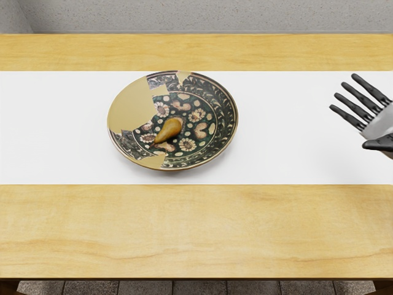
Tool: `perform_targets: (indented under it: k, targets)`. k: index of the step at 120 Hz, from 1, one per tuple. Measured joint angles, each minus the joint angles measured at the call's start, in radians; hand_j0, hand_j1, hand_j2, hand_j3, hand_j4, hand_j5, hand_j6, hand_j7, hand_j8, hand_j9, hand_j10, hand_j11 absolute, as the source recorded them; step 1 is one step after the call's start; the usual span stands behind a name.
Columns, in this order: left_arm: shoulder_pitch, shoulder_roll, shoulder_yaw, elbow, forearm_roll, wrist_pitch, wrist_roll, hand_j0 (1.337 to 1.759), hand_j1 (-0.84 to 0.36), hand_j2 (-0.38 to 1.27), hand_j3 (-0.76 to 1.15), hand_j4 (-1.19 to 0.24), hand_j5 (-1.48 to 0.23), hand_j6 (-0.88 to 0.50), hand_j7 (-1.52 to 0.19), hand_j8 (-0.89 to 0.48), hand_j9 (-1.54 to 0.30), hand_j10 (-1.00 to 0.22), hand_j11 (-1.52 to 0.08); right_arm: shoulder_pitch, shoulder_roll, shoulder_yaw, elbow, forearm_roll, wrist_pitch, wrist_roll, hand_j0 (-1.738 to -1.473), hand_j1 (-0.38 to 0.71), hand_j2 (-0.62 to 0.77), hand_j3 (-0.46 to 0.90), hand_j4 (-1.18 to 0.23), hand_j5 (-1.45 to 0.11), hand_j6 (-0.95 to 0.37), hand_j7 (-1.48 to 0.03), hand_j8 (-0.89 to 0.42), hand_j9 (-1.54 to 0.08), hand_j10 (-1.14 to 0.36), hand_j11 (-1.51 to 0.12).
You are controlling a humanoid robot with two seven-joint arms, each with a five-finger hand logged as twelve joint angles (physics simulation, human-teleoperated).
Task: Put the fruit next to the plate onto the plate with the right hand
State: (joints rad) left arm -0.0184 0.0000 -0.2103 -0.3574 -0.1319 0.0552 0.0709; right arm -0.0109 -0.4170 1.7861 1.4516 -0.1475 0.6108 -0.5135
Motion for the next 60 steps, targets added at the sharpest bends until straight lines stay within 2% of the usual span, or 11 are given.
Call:
perform_targets:
  k: [60]
  targets:
    - [0.000,0.000,0.000,0.000,0.000,0.000,0.000,1.658,0.33,0.00,0.00,-0.02,-0.02,-0.02,-0.02,-0.02,-0.02,-0.02,-0.02,-0.003,0.000,0.004,-0.002,0.002,0.000,0.000,-1.658,-0.35,0.00,0.00,0.00,0.00,0.00,0.00,0.00,0.00,0.00,0.00]
